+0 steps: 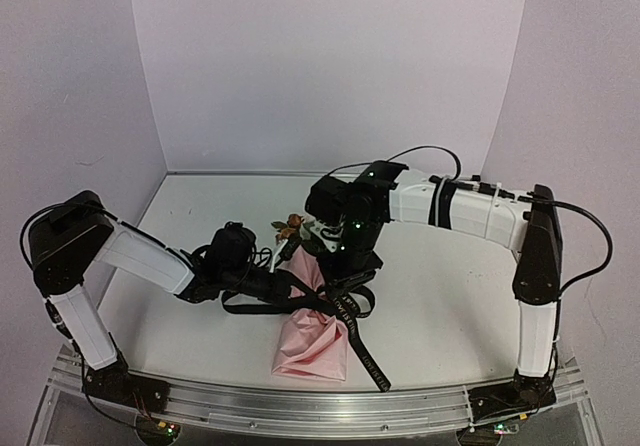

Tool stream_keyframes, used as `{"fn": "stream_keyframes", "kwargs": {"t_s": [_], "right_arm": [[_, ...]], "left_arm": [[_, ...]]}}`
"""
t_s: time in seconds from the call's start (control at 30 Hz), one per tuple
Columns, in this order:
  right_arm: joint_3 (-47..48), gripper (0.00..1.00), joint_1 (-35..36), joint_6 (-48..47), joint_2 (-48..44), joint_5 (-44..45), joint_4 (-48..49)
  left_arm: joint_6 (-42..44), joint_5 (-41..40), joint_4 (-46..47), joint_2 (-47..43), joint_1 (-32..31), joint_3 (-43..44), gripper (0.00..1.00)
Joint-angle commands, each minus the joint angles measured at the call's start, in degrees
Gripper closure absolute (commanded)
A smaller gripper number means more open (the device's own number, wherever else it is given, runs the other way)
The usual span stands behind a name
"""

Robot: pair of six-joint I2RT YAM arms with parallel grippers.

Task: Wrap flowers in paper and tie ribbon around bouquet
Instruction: Cross the half-tied ribbon over the folded bouquet.

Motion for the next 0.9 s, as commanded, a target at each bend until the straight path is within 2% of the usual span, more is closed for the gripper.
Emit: {"fn": "stream_keyframes", "kwargs": {"t_s": [0.0, 0.07, 0.13, 0.3, 0.5, 0.63, 0.73, 0.87], "right_arm": [[-7.7, 0.59, -0.1, 1.5, -9.2, 3.6, 1.6], [-16.7, 0.50, -0.1, 1.5, -13.8, 3.7, 8.4], [-24.9, 0.44, 0.0, 1.6, -17.2, 2.0, 16.4], [-40.1, 0.41, -1.1, 4.9, -22.5, 5.4, 33.8], [-43.1, 0.50, -2.2, 11.4, -22.6, 6.3, 40.8], [-48.3, 0.49, -2.8, 15.9, -24.9, 10.9, 46.1], [-48.3, 0.50, -3.1, 17.9, -24.3, 10.4, 47.2], [-48.5, 0.53, -3.1, 19.9, -23.0, 9.0, 49.4]], "left_arm": [[1.5, -2.5, -3.5, -5.3, 0.3, 3.0, 0.80], [2.1, -2.9, -5.6, -6.4, 0.4, 3.5, 0.79], [2.2, -2.7, -6.4, -7.2, 0.4, 3.8, 0.78], [3.4, -2.0, -9.6, -7.2, 0.5, 6.2, 0.78], [8.1, -2.8, -18.9, -4.1, 0.5, 13.8, 0.71], [12.4, -6.1, -27.6, -1.4, 0.5, 19.5, 0.63], [15.6, -8.0, -34.4, 1.1, 0.1, 23.6, 0.58], [17.9, -9.4, -38.5, 3.3, -0.1, 27.1, 0.57]]}}
